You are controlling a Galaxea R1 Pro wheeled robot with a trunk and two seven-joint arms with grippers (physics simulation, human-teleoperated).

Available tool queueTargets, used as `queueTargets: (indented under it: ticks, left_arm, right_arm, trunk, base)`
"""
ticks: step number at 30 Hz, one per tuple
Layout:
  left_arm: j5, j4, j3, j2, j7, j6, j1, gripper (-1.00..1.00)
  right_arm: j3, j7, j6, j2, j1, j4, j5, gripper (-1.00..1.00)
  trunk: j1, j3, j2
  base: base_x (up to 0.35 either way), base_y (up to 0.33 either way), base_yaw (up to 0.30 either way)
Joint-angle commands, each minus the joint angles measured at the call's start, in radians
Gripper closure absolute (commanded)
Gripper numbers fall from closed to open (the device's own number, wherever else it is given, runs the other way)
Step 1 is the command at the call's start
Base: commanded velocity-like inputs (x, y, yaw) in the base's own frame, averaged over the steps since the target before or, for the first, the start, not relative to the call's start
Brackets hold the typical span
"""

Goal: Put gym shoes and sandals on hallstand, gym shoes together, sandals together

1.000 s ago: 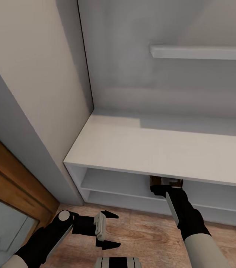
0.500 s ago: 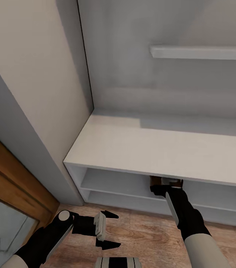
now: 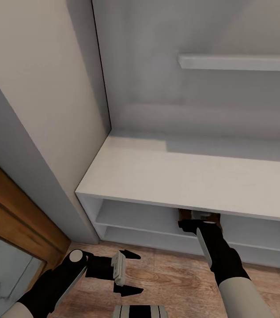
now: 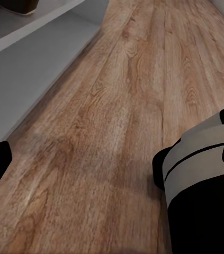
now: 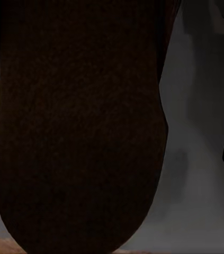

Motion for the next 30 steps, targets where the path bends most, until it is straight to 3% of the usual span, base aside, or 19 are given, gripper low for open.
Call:
queueTargets:
  ticks: [1, 10, 30]
  left_arm:
    - [0.005, 0.000, -0.003, 0.001, 0.000, -0.002, -0.001, -1.00]
    - [0.004, 0.000, -0.003, 0.001, 0.000, -0.002, -0.001, -1.00]
    - [0.004, 0.000, -0.004, 0.002, 0.000, -0.002, -0.001, -1.00]
  right_arm:
    - [-0.002, 0.002, 0.005, 0.001, 0.000, -0.001, 0.007, -1.00]
    - [-0.002, 0.002, 0.005, 0.001, 0.000, -0.001, 0.007, -1.00]
    - [-0.002, 0.002, 0.005, 0.001, 0.000, -0.002, 0.007, -1.00]
  trunk:
    - [0.000, -0.001, 0.000]
    - [0.000, -0.001, 0.000]
    - [0.000, -0.001, 0.000]
  base:
    - [0.000, 0.000, 0.000]
    - [-0.053, 0.000, 0.000]
    - [-0.324, 0.000, 0.000]
